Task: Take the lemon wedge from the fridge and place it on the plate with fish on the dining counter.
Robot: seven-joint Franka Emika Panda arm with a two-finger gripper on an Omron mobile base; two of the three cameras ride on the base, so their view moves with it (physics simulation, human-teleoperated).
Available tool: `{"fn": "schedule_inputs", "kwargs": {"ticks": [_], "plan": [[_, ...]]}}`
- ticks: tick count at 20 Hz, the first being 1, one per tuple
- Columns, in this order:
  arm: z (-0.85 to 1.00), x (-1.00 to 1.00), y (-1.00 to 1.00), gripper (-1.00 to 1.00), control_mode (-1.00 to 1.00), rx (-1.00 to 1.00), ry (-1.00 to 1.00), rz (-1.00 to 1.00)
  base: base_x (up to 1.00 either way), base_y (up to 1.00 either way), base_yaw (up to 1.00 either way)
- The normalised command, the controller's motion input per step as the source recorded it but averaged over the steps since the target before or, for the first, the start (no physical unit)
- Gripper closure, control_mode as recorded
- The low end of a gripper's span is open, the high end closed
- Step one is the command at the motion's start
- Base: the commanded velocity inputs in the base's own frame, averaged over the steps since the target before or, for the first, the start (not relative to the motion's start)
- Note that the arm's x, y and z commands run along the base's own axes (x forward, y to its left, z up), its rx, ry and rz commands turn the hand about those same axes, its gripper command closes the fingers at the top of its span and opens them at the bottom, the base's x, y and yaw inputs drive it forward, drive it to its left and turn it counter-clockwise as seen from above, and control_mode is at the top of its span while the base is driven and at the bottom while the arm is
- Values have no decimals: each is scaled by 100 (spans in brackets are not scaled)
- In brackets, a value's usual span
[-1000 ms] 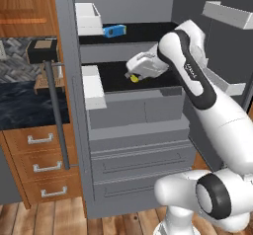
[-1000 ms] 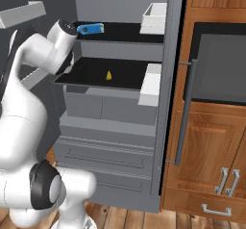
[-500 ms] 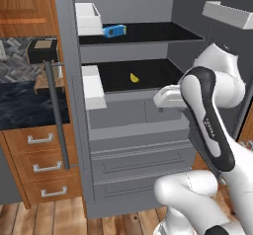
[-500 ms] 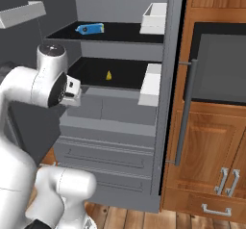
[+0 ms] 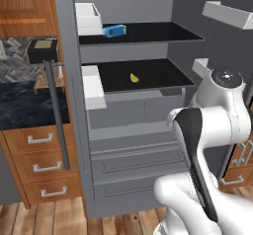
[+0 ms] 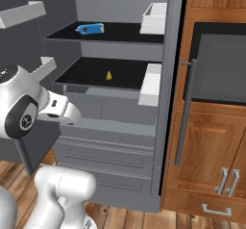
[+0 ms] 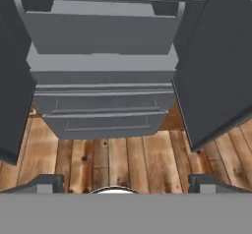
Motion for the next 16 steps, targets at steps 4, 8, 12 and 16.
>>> {"fn": "schedule_inputs", "kwargs": {"ticks": [4,8,12,16], "plan": [[24,-15,0,-100,-100,-6,-23,0,0,0,0],[2,-2,0,-100,-100,0,-4,0,0,0,0],[0,0,0,-100,-100,0,0,0,0,0,0],[0,9,0,-100,-100,0,1,0,0,0,0]]}}
